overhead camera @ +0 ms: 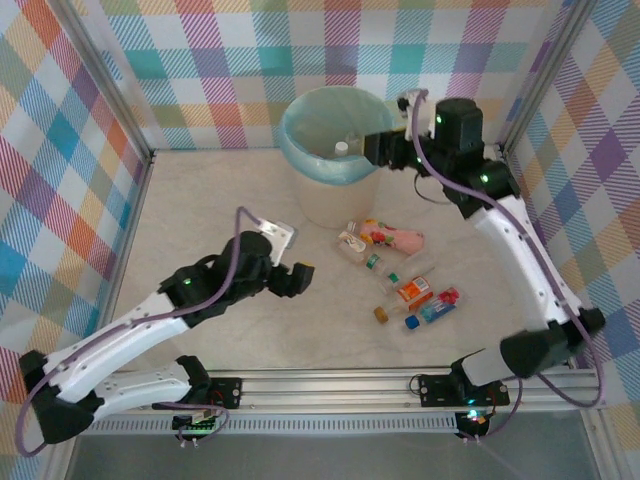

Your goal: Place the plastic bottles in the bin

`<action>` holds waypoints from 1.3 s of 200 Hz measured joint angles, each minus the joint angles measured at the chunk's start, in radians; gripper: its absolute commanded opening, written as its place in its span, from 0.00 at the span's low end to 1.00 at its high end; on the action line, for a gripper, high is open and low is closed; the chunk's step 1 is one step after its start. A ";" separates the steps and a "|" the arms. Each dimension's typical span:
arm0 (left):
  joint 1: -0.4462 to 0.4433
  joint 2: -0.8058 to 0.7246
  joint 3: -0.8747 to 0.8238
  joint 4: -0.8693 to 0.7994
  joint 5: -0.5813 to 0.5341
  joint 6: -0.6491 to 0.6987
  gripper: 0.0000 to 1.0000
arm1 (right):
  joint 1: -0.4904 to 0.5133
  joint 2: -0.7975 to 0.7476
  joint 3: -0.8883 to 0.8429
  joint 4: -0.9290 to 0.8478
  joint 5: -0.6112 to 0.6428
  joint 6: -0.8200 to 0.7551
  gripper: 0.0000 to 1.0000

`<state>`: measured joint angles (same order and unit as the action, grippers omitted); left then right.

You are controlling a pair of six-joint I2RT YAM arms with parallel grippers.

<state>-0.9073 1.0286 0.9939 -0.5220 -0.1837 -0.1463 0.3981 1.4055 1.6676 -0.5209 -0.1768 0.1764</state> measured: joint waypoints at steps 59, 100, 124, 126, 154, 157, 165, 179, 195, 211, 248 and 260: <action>-0.097 0.357 0.110 0.102 0.064 0.009 0.82 | -0.040 -0.295 -0.442 -0.038 0.175 0.000 0.58; -0.203 0.623 0.261 0.136 0.094 0.066 0.80 | -0.046 -0.517 -0.610 -0.024 0.218 0.000 0.58; -0.251 0.772 0.362 0.132 0.093 0.100 0.78 | -0.046 -0.598 -0.629 0.002 0.246 -0.005 0.58; -0.254 0.783 0.368 0.132 0.093 0.103 0.78 | -0.046 -0.603 -0.629 0.006 0.249 -0.006 0.58; -0.279 0.868 0.411 0.133 0.093 0.114 0.77 | -0.046 -0.670 -0.629 0.034 0.291 -0.017 0.58; -0.282 0.873 0.412 0.135 0.094 0.114 0.77 | -0.046 -0.677 -0.629 0.036 0.295 -0.019 0.58; -0.287 0.879 0.413 0.137 0.095 0.114 0.76 | -0.046 -0.696 -0.629 0.042 0.302 -0.021 0.58; -0.296 0.889 0.420 0.137 0.096 0.114 0.76 | -0.046 -0.731 -0.631 0.058 0.316 -0.027 0.58; -0.304 0.911 0.437 0.150 0.097 0.113 0.75 | -0.046 -0.763 -0.641 0.073 0.326 -0.029 0.59; -0.308 0.937 0.443 0.168 0.097 0.109 0.75 | -0.046 -0.790 -0.647 0.079 0.332 -0.032 0.59; -0.308 0.974 0.442 0.171 0.080 0.086 0.74 | -0.046 -0.780 -0.661 0.087 0.329 -0.031 0.60; -0.308 0.974 0.437 0.179 0.074 0.080 0.74 | -0.046 -0.770 -0.665 0.088 0.323 -0.030 0.60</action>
<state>-1.2152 2.0026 1.4307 -0.3428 -0.1093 -0.0666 0.3519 0.6357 1.0027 -0.4332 0.1459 0.1467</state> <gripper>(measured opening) 0.744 0.598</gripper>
